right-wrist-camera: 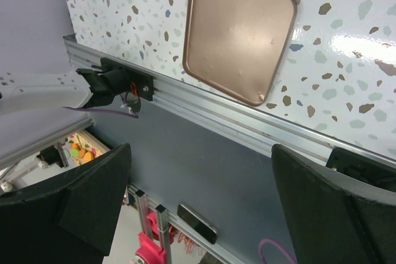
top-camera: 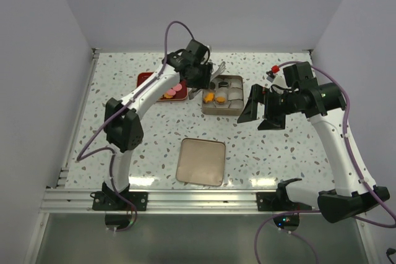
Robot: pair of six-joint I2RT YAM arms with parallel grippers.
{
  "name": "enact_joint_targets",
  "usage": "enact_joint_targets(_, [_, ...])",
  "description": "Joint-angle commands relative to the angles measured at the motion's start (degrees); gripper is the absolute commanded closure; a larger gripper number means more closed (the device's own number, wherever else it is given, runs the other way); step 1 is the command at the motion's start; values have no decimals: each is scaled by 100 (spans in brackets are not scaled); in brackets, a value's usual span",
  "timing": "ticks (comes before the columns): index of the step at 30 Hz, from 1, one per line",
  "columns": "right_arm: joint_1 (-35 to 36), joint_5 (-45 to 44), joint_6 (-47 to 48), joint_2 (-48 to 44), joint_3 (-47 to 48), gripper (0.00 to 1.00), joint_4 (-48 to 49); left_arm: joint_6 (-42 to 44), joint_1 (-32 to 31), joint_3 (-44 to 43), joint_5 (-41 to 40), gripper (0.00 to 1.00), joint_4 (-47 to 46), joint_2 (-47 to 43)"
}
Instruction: Pack the cookies
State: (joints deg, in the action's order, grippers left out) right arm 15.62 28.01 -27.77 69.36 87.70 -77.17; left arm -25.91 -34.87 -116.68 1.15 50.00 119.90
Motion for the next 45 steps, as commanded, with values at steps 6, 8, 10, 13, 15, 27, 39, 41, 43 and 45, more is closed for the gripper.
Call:
enact_joint_targets(6, [-24, 82, 105, -37, 10, 1, -18, 323, 744, 883, -878, 50, 370, -1240])
enact_joint_targets(8, [-15, 91, 105, -37, 28, 1, -26, 402, 920, 1182, -1046, 50, 440, -1415])
enact_joint_targets(10, [-15, 91, 114, -37, 36, 1, -27, 517, 1000, 1471, -1318, 50, 528, -1521])
enact_joint_targets(13, [-15, 91, 114, -37, 19, 1, -18, 596, 1105, 1841, -1687, 50, 651, -1706])
enact_joint_targets(15, [-6, 99, 105, -37, 19, 1, -9, 614, 1149, 2000, -1854, 50, 748, -1733])
enact_joint_targets(27, [38, 99, 105, -37, -34, 1, 9, 464, 1193, 2457, -1987, 46, 889, -1724])
enact_joint_targets(39, [82, 82, 105, -28, -16, 1, 0, 394, 1220, 2343, -1952, 46, 959, -1452])
enact_joint_targets(41, [82, 73, 105, -37, -25, 1, 0, 394, 1228, 2326, -1960, 46, 968, -1399])
enact_joint_targets(43, [90, 64, 105, -37, -25, 1, 0, 394, 1228, 2299, -1952, 46, 994, -1346])
enact_joint_targets(45, [99, 73, 105, -28, -16, 1, 8, 376, 1237, 2273, -1943, 46, 1003, -1294])
